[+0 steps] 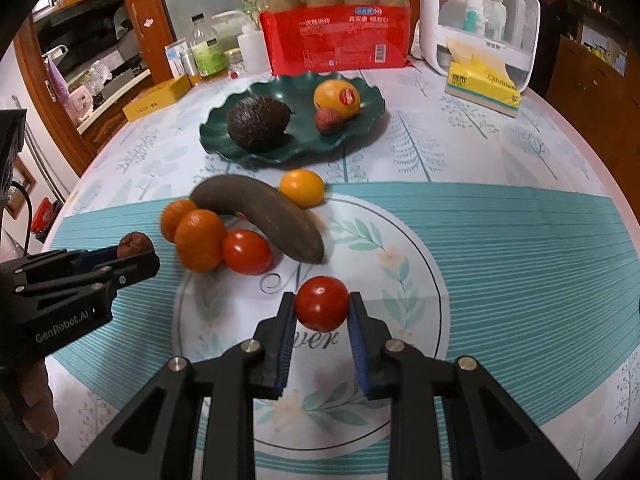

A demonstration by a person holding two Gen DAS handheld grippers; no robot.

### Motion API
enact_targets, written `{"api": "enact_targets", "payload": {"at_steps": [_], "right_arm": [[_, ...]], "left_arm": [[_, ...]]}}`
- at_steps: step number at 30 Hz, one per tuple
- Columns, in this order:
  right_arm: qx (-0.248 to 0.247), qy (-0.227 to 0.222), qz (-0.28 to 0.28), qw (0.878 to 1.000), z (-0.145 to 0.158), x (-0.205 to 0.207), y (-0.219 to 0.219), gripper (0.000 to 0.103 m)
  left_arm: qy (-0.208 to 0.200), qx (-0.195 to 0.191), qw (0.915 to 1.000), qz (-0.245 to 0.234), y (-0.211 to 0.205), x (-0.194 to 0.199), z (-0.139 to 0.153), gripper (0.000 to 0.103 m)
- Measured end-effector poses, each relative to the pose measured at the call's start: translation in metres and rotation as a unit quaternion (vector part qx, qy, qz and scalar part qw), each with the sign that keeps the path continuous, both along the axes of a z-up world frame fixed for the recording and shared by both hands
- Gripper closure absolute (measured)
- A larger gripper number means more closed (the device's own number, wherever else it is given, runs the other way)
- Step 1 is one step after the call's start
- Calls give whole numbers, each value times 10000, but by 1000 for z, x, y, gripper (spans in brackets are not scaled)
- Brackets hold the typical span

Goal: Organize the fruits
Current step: 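Grasp the brown wrinkled fruit with the left tool while the right tool grasps a cherry tomato, then carry the wrinkled fruit and tomato in both tools over the green plate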

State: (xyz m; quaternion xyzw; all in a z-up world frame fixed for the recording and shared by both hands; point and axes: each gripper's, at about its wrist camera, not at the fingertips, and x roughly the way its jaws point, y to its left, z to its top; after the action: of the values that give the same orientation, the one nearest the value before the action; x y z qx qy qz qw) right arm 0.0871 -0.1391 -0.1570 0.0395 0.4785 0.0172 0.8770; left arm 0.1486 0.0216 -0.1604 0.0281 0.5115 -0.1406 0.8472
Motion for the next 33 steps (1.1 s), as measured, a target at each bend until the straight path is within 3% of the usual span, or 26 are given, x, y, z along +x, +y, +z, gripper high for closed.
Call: {"api": "enact_targets", "payload": {"at_steps": [8,18,28,33], "right_arm": [[-84,-206,116,9997,34,0,6,78],[-313,-665,272,9969,99,21,9,77],[-729,-1424,527,9857,170,79,8,77],[-778,-1469,696,9836,186,123,9,77]], "left_arm": [[-155,-43,9999,20,-5,-2,33,74],[-568,-16,9983,117,-7,15,93,74],[-1076,48,9938,265,-11,76,150,74],[-1258,135,9913,374,-11,116,170,74]]}}
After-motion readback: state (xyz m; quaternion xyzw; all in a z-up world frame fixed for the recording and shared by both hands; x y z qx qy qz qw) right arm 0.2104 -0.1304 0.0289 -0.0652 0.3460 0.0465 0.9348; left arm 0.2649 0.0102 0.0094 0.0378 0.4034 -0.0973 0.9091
